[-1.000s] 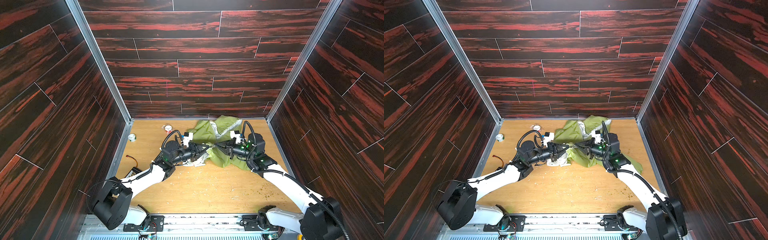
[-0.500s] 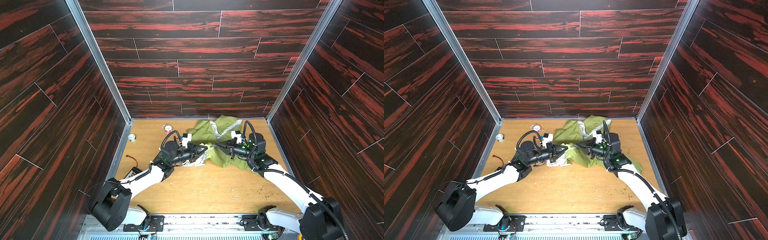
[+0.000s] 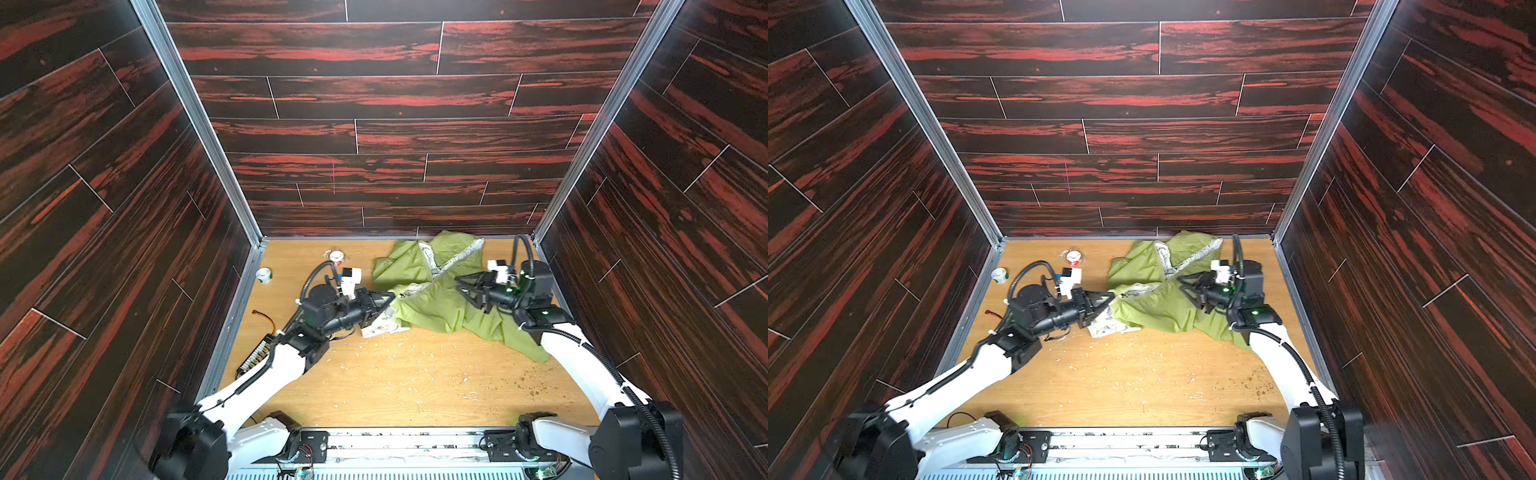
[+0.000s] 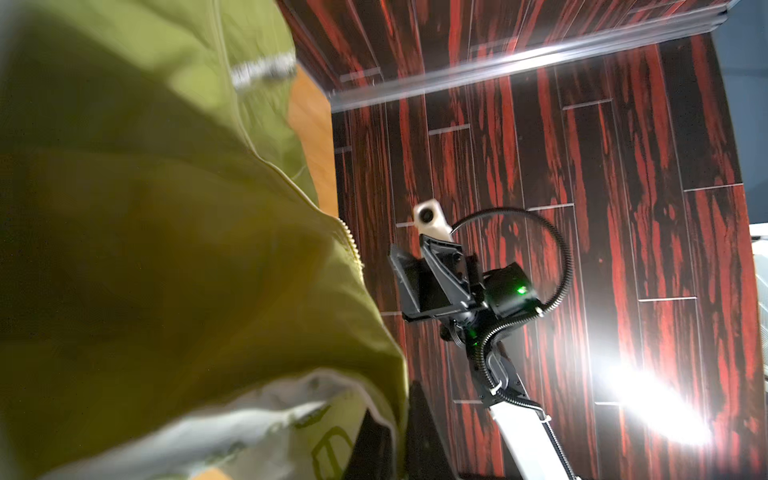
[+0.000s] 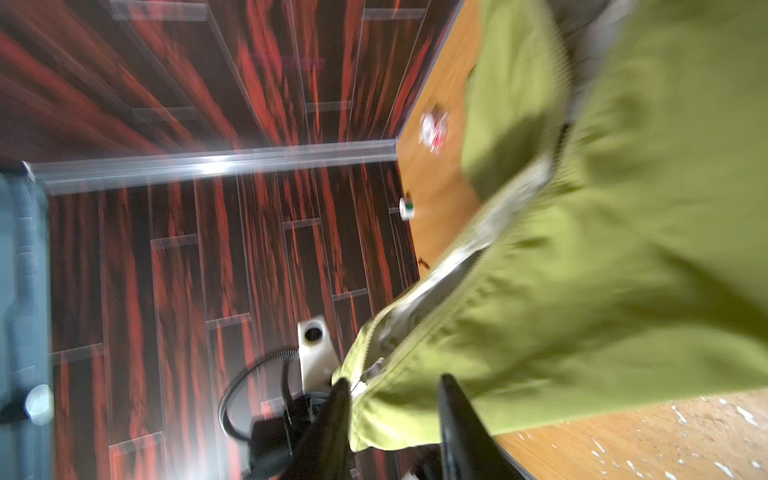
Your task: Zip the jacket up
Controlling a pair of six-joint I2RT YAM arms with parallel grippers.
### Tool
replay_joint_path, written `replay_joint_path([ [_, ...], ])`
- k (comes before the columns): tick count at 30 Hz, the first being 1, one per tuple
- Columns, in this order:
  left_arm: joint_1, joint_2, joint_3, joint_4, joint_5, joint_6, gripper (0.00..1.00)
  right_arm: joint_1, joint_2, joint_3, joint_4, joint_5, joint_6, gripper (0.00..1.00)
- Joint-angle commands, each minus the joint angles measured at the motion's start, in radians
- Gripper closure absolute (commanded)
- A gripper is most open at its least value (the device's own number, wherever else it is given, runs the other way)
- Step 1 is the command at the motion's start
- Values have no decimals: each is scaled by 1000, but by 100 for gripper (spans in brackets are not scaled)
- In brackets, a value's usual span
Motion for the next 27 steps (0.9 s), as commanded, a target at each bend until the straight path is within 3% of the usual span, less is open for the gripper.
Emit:
replay_joint_path([
  [1, 48, -83, 32, -278, -52, 157, 100, -70, 91, 133, -365, 35, -249, 44],
  [4, 83, -134, 66, -446, -105, 246, 100, -112, 221, 303, -656, 249, -467, 34],
  [12, 182, -214, 118, -667, -209, 372, 100, -192, 434, 358, -711, 534, -604, 30],
  [16, 218, -167, 164, -658, -216, 400, 100, -193, 475, 244, -639, 466, -570, 35],
  [20, 243, -87, 247, -648, -179, 439, 100, -150, 487, 80, -436, 288, -445, 42],
  [25, 303, -20, 340, -649, -148, 472, 100, 55, 599, 49, -119, 141, -230, 45],
  [27, 334, 8, 384, -656, -149, 491, 100, 157, 684, 74, 66, 86, -76, 45],
])
